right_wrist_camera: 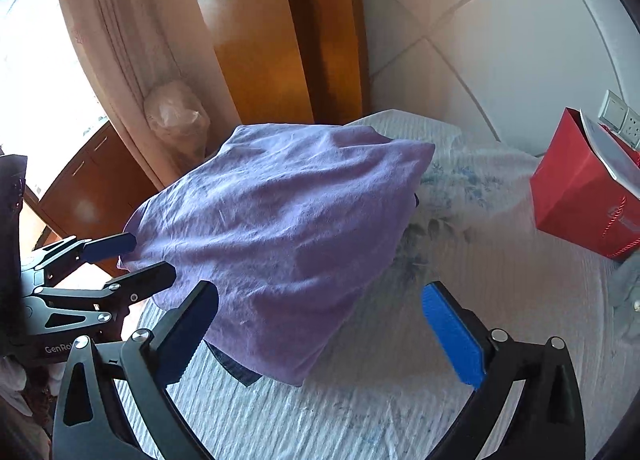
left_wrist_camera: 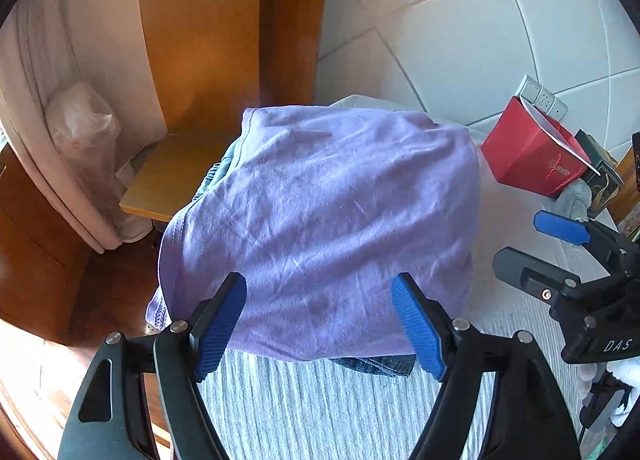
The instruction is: Fold clothes
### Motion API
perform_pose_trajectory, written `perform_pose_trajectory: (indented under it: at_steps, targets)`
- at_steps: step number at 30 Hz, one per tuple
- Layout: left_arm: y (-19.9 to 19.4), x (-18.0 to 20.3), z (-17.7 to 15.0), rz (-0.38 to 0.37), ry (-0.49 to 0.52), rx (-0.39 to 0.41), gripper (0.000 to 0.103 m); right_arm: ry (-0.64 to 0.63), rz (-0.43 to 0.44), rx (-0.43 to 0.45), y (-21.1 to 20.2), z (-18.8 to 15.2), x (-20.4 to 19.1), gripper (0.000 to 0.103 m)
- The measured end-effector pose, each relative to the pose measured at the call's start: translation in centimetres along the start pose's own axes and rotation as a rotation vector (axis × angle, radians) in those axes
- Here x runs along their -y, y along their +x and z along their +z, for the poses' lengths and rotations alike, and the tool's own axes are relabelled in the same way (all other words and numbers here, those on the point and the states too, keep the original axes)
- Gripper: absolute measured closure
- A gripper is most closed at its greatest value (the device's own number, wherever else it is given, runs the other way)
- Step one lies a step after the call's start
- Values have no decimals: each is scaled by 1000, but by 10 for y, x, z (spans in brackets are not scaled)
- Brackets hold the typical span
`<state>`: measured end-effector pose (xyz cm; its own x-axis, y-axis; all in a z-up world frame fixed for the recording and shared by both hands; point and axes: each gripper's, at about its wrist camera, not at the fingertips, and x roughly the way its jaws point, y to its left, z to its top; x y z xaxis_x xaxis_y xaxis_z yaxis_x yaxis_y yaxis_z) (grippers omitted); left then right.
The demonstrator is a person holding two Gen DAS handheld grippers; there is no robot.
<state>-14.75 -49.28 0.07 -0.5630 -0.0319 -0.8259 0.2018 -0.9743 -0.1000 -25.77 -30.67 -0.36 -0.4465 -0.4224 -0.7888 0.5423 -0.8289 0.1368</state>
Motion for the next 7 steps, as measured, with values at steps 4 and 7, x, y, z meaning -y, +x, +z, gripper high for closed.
perform_pose_trajectory:
  at_steps: [4,7]
  targets:
    - [-3,6,-3,23,27,26,27,8,-11,-6,0,-3,1,1]
    - [-3,7,-4,23,36,26,27,13,-18,-7,0,-4,1,1]
